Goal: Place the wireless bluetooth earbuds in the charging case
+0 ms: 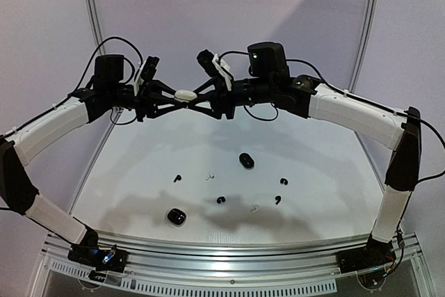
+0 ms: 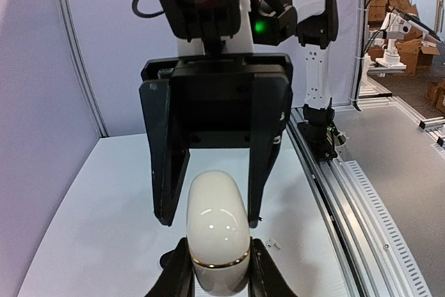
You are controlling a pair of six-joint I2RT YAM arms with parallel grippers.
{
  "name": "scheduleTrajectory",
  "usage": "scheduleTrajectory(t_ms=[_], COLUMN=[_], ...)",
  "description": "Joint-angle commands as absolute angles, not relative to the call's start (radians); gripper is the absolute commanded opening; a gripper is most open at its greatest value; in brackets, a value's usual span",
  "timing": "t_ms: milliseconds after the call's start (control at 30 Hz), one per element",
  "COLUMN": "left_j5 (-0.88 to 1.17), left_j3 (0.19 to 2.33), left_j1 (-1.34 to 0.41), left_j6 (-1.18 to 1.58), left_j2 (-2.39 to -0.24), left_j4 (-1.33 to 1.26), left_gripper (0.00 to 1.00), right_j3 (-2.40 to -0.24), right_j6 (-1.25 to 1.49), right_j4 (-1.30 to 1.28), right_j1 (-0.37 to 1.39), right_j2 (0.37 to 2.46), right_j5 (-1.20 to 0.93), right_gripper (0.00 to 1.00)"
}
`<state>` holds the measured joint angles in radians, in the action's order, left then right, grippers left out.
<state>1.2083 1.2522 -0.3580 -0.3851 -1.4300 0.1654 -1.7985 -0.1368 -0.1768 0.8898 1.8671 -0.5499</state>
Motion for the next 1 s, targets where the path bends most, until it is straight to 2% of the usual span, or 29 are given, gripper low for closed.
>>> scheduleTrajectory(t_ms=[0, 167, 367, 467, 500, 567, 633, 733, 967], left_j5=[1.243, 1.244, 1.232, 1.223, 1.221, 1.216, 1.212, 1.207, 1.206], left_j3=[1.231, 1.229, 1.227, 1.226, 1.226, 1.226, 1.224, 1.221, 1.222], left_j1=[-0.351, -0.351, -0.351, -0.352, -0.352, -0.352, -0.351, -0.352, -0.352], left_j6=[-0.364, -0.352, -0.316, -0.292, -0.289, -0.286, -0.285, -0.285, -0.289], left_j2=[-1.405, -1.404, -1.406, -1.407, -1.407, -1.408, -1.41, -1.41, -1.414], left_j4=[0.126, 0.13, 0.132, 0.136, 0.142, 0.157, 0.168, 0.17, 0.167], left_gripper=[0.0, 0.0, 0.02, 0.37, 0.45, 0.54, 0.59, 0.54, 0.23], right_j3=[-1.839, -1.842, -1.841, -1.84, -1.841, -1.841, -1.839, -1.838, -1.836], right_j6=[-0.116, -0.105, -0.103, -0.108, -0.11, -0.113, -0.121, -0.128, -0.129], right_j4=[-0.215, -0.207, -0.213, -0.212, -0.21, -0.201, -0.198, -0.198, -0.193], right_j1=[0.891, 0.891, 0.891, 0.89, 0.891, 0.891, 0.891, 0.891, 0.891], right_j2=[1.897, 1.898, 1.891, 1.881, 1.878, 1.871, 1.864, 1.862, 1.865], right_j5=[-0.576, -0.605, -0.617, -0.615, -0.614, -0.609, -0.605, -0.599, -0.594], right_gripper=[0.39, 0.17, 0.14, 0.12, 0.12, 0.1, 0.08, 0.07, 0.06])
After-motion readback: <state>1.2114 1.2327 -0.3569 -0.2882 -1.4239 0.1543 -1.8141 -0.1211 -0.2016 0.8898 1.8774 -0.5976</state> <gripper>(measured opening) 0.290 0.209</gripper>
